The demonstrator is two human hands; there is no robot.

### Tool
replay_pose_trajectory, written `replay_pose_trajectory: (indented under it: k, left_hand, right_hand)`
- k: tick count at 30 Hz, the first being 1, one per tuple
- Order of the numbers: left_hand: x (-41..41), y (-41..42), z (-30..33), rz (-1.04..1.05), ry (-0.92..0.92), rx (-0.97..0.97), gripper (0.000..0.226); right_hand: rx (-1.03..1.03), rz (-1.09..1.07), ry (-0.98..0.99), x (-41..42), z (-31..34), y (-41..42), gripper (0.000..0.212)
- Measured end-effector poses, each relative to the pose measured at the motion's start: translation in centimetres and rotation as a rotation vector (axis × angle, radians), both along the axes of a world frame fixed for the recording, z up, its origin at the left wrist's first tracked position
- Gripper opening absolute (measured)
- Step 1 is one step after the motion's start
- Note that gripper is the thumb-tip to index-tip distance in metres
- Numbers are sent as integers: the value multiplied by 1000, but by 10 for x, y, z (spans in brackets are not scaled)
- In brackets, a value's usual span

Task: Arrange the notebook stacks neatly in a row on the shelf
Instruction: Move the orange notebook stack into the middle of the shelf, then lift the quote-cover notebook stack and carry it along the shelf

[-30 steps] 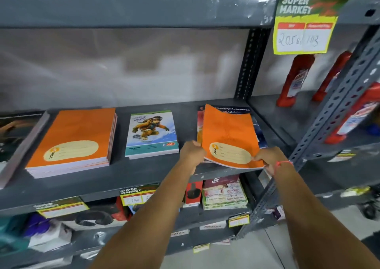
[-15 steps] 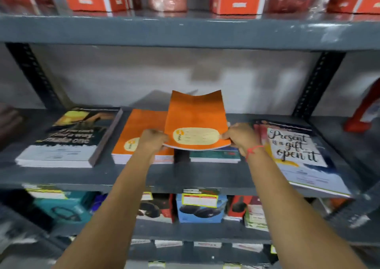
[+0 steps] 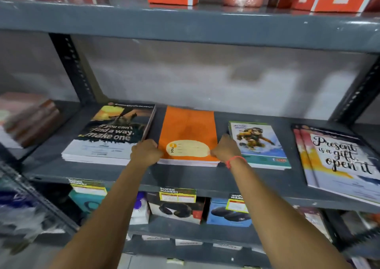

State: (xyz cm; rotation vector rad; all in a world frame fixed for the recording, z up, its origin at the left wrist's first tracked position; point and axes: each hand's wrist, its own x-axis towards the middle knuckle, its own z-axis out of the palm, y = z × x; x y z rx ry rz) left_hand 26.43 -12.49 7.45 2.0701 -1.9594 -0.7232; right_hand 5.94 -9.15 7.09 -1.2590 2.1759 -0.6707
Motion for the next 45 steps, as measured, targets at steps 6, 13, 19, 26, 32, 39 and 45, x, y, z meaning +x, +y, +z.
replay_pose_trajectory:
  k: [6, 13, 19, 26, 32, 39, 45]
  left_hand:
    - [-15, 2, 10, 13, -295, -144, 38]
    - [-127, 37, 25, -216, 39, -450, 27]
    - [-276, 96, 26, -431, 487, -188, 16]
    - [-393, 132, -8, -394, 418, 219, 17]
    - [-412, 133, -27, -271, 236, 178, 30]
    - [-416, 125, -24, -105, 480, 369, 44]
    - [-417, 131, -19, -50, 643, 260, 19]
  right_hand:
    - [-104, 17, 166, 1, 6, 8, 38]
    - [-335, -335, 22, -106, 24, 43, 24]
    - [-185, -446, 117, -230, 18, 108, 29]
    - [119, -535, 176, -333, -9, 185, 32]
    - [199, -484, 44, -370, -18, 204, 8]
    - [205, -491, -22, -386, -20, 203, 7]
    - [109, -514, -197, -396, -15, 201, 20]
